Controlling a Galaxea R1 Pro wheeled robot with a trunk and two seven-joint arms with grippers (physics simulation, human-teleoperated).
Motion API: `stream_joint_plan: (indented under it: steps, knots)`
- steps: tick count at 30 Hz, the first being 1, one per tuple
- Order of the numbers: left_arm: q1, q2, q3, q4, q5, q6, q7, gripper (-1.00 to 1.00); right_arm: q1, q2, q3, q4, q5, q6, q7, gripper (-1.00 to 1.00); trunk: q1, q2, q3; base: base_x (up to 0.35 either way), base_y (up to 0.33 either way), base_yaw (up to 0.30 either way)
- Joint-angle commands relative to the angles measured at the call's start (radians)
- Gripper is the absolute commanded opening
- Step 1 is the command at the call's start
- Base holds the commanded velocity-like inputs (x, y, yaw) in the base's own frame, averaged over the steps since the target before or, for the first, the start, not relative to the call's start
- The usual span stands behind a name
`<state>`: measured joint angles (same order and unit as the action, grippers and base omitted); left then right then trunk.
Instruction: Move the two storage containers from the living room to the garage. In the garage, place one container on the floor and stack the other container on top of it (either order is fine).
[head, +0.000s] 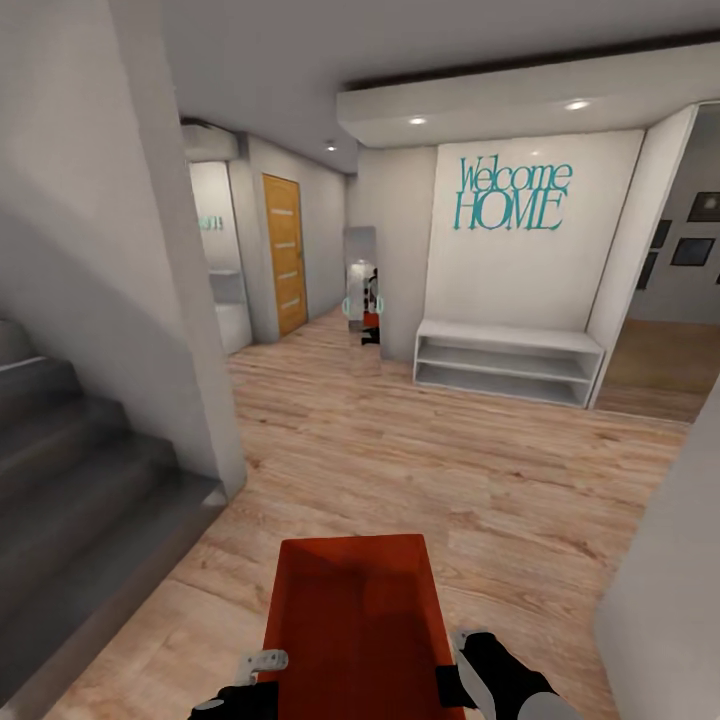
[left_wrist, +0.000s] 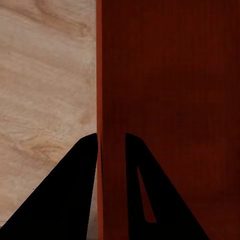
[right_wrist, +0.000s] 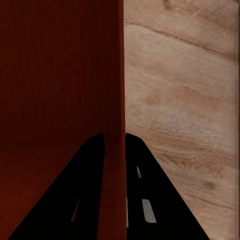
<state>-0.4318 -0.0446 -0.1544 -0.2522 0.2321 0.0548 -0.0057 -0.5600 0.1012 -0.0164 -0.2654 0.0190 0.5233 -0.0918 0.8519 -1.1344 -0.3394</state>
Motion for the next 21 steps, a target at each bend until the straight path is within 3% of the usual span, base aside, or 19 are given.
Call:
stream_joint_plan:
  steps: [1,21]
  knots:
    - [-0.001,0.002,-0.022,-0.005,0.015,-0.039,0.004,-1.0,0.0,-0.017,0.019,0.002,-0.02,0.023,-0.003,-1.0,0.001,-0.001,-0.001,0.339,-0.119,0.0]
    - [-0.001,0.002,-0.022,-0.005,0.015,-0.039,0.004,-1.0,0.0,-0.017,0.019,0.002,-0.02,0.023,-0.003,-1.0,0.001,-0.001,-0.005,0.304,-0.126,0.028]
